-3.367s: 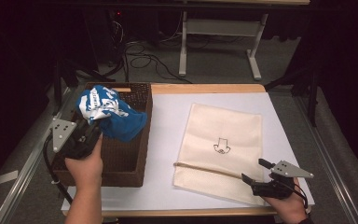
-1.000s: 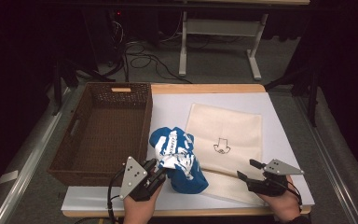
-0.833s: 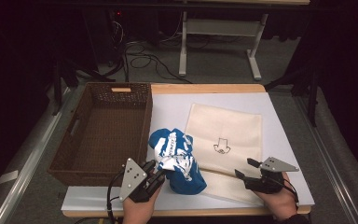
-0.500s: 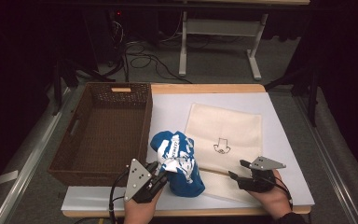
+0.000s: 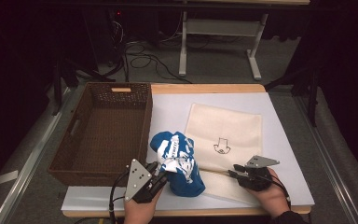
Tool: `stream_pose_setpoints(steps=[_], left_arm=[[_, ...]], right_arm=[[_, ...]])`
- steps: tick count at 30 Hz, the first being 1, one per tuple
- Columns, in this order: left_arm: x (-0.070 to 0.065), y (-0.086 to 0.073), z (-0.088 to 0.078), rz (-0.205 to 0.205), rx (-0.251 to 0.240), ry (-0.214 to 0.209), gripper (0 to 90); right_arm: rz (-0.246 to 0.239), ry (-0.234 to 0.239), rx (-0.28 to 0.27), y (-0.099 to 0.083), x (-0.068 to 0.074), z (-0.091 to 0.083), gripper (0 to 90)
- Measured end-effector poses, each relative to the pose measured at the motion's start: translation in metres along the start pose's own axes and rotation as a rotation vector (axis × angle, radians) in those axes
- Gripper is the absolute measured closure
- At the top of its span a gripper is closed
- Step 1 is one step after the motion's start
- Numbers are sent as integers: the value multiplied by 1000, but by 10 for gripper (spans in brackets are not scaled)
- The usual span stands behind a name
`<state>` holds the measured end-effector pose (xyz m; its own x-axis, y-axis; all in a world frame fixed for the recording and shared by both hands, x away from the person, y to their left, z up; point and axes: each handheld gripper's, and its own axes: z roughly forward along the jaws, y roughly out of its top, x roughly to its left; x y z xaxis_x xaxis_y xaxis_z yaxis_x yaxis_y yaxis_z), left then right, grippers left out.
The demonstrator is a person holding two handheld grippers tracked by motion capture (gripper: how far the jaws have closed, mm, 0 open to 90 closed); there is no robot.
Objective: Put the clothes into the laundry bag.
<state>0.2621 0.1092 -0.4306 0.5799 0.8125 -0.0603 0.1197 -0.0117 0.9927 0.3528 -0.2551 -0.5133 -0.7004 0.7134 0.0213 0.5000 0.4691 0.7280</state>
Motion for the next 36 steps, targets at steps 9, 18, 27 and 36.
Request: stream_pose_setpoints(steps=[9, 18, 27, 36], left_arm=[[2, 1, -1, 11, -6, 19, 774], [-5, 5, -4, 16, -21, 2, 774], [-7, 1, -2, 21, -4, 3, 774], [-15, 1, 1, 29, -4, -14, 774]], right_arm=[[19, 15, 3, 5, -4, 5, 833], [24, 22, -68, 12, 1, -2, 871], [-33, 35, -16, 5, 10, 5, 629], [-38, 3, 6, 6, 11, 7, 872]])
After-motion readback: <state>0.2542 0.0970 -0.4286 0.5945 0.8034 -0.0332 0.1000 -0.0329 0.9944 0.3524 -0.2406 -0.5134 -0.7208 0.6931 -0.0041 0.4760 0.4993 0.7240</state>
